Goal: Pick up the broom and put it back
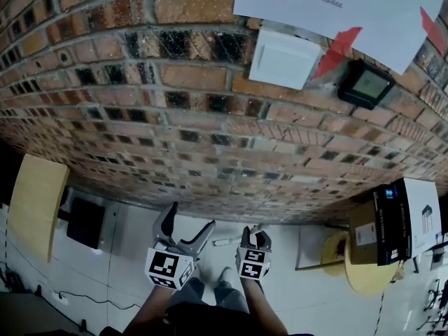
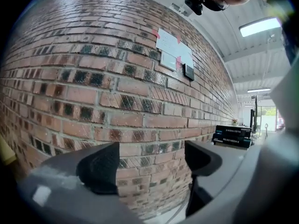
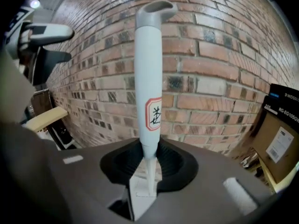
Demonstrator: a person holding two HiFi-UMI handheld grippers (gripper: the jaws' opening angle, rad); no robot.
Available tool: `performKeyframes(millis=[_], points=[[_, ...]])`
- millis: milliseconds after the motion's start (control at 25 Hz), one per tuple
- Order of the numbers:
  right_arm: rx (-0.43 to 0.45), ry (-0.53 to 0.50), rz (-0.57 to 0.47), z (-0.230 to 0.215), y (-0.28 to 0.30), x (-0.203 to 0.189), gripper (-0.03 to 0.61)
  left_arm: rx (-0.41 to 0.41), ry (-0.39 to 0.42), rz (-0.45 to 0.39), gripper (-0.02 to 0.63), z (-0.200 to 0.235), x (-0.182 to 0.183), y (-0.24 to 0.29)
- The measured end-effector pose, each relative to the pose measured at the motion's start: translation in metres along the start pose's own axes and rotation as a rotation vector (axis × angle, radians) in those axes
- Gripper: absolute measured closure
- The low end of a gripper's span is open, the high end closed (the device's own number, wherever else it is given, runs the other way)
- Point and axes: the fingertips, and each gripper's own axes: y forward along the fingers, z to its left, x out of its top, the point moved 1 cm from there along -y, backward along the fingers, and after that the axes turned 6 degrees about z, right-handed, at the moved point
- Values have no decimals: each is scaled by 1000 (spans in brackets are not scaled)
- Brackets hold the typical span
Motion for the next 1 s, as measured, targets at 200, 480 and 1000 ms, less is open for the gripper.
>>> performKeyframes(millis=[200, 480, 1000], points=[[13, -34, 160, 16, 58, -59, 486, 1, -25, 60, 162, 10, -26, 7], [-19, -42, 214, 20, 125, -86, 486, 41, -54, 112, 163, 35, -54, 9], [39, -84, 138, 29, 215, -19, 485, 124, -121, 137, 163, 63, -76, -5]])
